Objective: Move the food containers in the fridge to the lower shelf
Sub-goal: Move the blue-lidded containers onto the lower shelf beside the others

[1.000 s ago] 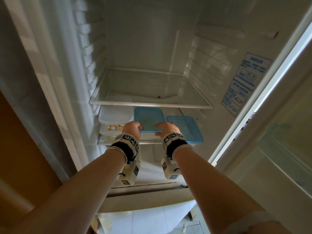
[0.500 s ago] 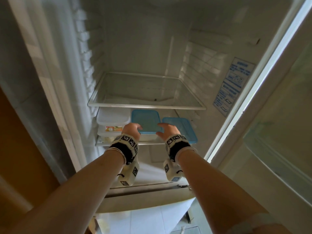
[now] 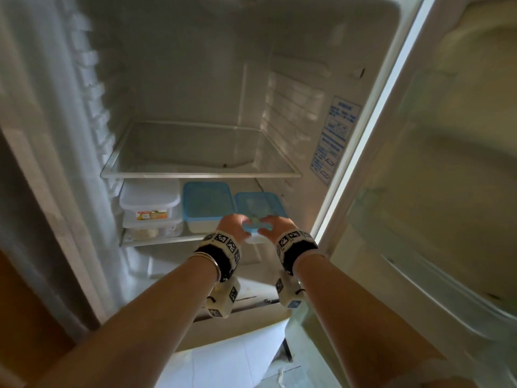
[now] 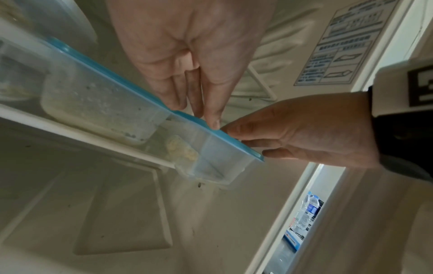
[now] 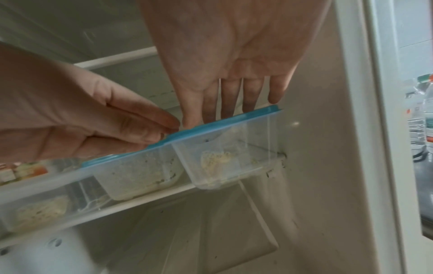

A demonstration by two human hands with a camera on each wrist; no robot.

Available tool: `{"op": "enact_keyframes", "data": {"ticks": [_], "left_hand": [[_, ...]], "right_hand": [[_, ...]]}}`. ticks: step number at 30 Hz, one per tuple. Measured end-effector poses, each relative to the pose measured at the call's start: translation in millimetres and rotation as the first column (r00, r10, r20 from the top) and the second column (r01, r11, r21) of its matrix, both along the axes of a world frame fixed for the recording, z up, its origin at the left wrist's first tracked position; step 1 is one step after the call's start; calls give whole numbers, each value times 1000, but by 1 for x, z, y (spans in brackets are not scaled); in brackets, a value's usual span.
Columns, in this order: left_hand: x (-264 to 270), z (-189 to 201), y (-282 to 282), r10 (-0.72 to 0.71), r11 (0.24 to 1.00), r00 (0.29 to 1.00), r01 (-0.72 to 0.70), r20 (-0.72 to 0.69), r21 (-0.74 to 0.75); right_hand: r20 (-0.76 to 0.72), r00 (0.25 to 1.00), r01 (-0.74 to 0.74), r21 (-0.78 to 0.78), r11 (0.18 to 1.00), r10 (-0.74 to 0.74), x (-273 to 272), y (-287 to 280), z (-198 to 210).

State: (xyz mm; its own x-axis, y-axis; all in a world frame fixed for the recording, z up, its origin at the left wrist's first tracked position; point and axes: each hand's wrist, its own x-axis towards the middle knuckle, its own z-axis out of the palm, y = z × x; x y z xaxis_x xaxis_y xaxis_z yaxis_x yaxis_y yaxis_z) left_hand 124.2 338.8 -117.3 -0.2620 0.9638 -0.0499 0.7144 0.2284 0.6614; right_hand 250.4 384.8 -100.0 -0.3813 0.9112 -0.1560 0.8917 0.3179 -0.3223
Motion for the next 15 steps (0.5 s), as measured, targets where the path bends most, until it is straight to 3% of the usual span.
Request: {"op": "enact_keyframes", "data": {"ticks": [7, 15], "left_hand": [[7, -12, 11, 22, 1000, 1000, -22, -20, 19], [-5, -7, 23, -19, 1000, 994, 19, -105, 3]], "right_hand": [[36, 997, -69, 4, 998, 68, 8, 7, -6], [-38, 999, -23, 26, 999, 24, 7, 18, -7]]}}
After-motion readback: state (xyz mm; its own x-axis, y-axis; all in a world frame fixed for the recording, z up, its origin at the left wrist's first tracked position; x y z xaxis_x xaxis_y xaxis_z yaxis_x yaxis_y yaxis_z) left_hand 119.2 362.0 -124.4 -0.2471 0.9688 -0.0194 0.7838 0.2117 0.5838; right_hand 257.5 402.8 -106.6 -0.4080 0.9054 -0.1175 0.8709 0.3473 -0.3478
